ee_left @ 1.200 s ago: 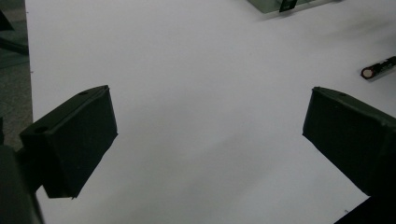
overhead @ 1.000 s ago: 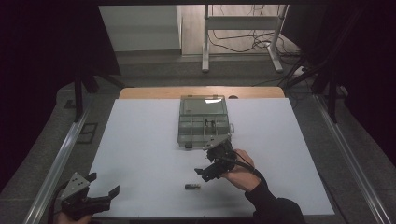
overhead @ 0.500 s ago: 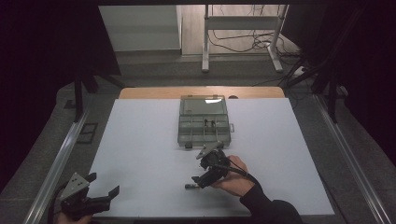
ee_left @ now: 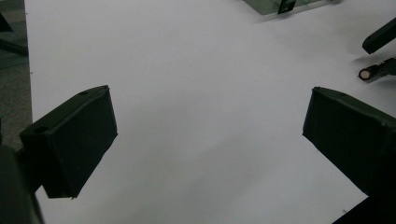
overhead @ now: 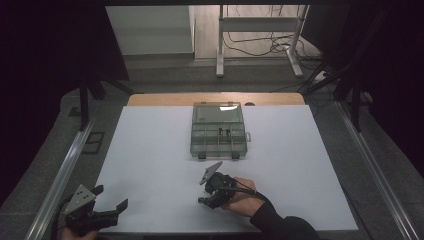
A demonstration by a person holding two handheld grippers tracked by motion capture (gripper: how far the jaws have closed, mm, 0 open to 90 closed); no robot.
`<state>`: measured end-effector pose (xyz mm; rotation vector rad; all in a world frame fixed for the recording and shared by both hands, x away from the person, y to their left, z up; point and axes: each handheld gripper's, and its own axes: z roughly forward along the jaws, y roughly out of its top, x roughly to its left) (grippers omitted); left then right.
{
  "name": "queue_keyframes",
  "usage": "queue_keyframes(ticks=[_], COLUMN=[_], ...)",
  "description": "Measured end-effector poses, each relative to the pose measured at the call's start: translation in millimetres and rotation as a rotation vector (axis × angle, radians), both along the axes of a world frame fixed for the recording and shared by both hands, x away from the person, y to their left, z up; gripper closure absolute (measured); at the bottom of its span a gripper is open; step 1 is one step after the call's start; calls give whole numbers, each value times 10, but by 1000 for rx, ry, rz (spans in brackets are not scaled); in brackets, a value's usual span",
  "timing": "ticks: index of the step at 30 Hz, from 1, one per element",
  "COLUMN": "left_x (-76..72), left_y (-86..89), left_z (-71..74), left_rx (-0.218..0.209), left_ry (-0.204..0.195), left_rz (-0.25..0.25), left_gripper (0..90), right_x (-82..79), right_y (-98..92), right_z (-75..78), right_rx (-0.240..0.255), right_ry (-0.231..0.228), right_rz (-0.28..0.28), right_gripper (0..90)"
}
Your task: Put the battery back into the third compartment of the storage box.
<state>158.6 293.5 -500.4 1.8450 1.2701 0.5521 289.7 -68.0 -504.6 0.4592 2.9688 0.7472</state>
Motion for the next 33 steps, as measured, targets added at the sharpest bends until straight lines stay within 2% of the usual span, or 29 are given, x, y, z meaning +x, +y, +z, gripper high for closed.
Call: queue_keyframes(ticks=[4, 5, 6, 13, 17, 33], left_x=[3, 4, 4, 8, 17, 22], left_y=[-4, -5, -6, -13, -15, -21], left_z=[0, 0, 0, 1, 0, -1], left_rx=[2, 3, 4, 8, 8, 15], left_ry=[0, 0, 0, 1, 2, 6], left_rz=[-3, -4, -5, -10, -14, -22], left_gripper=[33, 33, 33, 34, 34, 34], right_x=[-15, -24, -30, -44, -49, 50], right_y=[30, 38, 43, 32, -1, -156], right_z=[-52, -64, -60, -35, 17, 191], right_rx=[-21, -31, -38, -30, -8, 70], right_ry=[-1, -11, -24, -17, -40, -52], right_rz=[36, 47, 54, 63, 61, -14], right_gripper=[686, 701, 754, 768, 768, 768])
